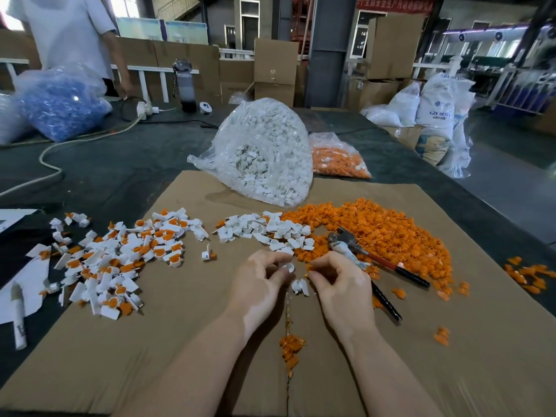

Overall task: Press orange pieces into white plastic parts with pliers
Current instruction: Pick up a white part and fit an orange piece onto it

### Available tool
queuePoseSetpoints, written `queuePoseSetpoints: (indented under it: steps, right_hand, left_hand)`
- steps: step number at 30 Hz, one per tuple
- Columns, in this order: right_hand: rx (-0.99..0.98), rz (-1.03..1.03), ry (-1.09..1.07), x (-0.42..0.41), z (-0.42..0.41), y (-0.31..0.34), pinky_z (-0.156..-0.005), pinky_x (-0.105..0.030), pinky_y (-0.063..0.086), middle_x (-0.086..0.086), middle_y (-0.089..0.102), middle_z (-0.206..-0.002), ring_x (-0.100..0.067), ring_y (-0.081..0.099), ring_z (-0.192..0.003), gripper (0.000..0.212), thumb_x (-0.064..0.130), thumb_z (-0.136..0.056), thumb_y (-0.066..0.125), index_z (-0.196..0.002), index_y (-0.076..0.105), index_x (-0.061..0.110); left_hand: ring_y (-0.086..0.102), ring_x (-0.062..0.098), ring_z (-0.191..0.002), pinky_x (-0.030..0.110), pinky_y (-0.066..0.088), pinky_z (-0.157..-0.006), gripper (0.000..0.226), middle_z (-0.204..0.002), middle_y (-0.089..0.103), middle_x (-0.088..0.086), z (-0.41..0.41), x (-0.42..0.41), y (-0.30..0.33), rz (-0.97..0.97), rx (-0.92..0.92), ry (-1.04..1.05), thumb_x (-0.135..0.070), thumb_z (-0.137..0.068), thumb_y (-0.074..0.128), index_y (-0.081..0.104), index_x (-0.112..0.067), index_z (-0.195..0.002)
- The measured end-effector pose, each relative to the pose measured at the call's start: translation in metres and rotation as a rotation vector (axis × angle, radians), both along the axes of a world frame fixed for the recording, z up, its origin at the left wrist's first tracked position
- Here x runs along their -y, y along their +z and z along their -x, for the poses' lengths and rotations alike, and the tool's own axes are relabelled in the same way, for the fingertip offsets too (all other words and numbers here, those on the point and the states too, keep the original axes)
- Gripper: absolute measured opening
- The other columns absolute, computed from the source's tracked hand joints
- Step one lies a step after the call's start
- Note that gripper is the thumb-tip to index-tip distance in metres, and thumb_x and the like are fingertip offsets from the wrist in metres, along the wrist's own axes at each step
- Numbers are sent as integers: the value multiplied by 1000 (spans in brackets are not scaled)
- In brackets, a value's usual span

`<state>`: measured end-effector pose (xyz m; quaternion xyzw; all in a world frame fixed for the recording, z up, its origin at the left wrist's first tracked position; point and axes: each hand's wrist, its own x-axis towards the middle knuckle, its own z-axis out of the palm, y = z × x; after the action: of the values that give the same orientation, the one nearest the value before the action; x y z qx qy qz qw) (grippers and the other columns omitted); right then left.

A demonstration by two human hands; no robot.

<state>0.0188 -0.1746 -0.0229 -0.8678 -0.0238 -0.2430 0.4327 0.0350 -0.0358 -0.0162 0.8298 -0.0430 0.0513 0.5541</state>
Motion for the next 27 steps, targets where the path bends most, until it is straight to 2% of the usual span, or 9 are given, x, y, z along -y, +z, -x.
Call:
queuePoseSetpoints:
  steps: [3, 7, 9, 13, 16, 20, 23, 27]
  right_hand:
    - [-21, -64, 9, 0, -1, 0, -65, -4, 43, 21, 62, -71, 6, 59, -76, 14, 8, -79, 72, -76, 69, 21]
    - [-41, -143, 47, 0, 0, 1, -63, -5, 43, 20, 65, -71, 7, 60, -74, 14, 10, -81, 70, -78, 69, 24]
    - [-59, -157, 59, -1, 0, 1, -62, -7, 44, 18, 65, -68, 5, 61, -72, 15, 14, -81, 71, -75, 67, 27]
    - [-79, -41, 60, -2, -1, -1, -61, -13, 45, 14, 65, -71, 0, 60, -72, 6, 22, -82, 70, -77, 68, 23]
    - [-46, 74, 36, -2, -1, -3, -67, -25, 47, 11, 64, -76, -6, 58, -76, 6, 24, -84, 68, -81, 69, 19]
    - [46, 213, 3, -5, 0, -3, -59, -12, 35, 10, 60, -73, -6, 51, -72, 10, 22, -85, 67, -78, 66, 15]
    - [81, 258, 3, -6, 1, -2, -55, -15, 32, 7, 58, -70, -9, 49, -70, 15, 18, -84, 68, -72, 62, 12]
    - [111, 312, 23, -8, 3, -1, -55, -24, 37, 3, 55, -65, -15, 51, -66, 21, 14, -82, 69, -66, 56, 11]
  left_hand:
    - [56, 6, -81, 4, 39, -65, 29, -92, 60, -2, -1, -2, 1, -4, -7, -2, -14, -84, 67, 61, -27, -110]
    - [58, 9, -73, 6, 42, -61, 17, -78, 63, -2, -1, -1, 3, 14, -5, -13, -13, -82, 69, 61, -29, -84]
    - [59, 10, -75, 9, 44, -63, 12, -80, 64, 0, -1, -1, 2, 29, -9, -20, -14, -82, 69, 63, -24, -84]
    - [65, 13, -78, 21, 50, -72, 7, -84, 68, 5, -1, -2, 2, 68, -37, -43, -15, -85, 67, 64, -16, -92]
    - [64, 4, -68, 16, 51, -68, 6, -78, 69, 2, 0, -2, 2, 98, -47, -54, -12, -86, 65, 64, -15, -91]
    - [65, 5, -63, 15, 51, -63, 7, -75, 69, 10, 1, -1, 1, 193, -67, -57, -5, -84, 66, 65, -7, -90]
    - [67, 13, -67, 20, 54, -66, 8, -78, 70, 15, 2, -1, 1, 230, -79, -44, -4, -83, 66, 66, -3, -91]
    - [65, 17, -67, 23, 53, -65, 5, -75, 69, 14, 3, 1, 1, 220, -77, -53, -3, -83, 66, 66, -8, -82]
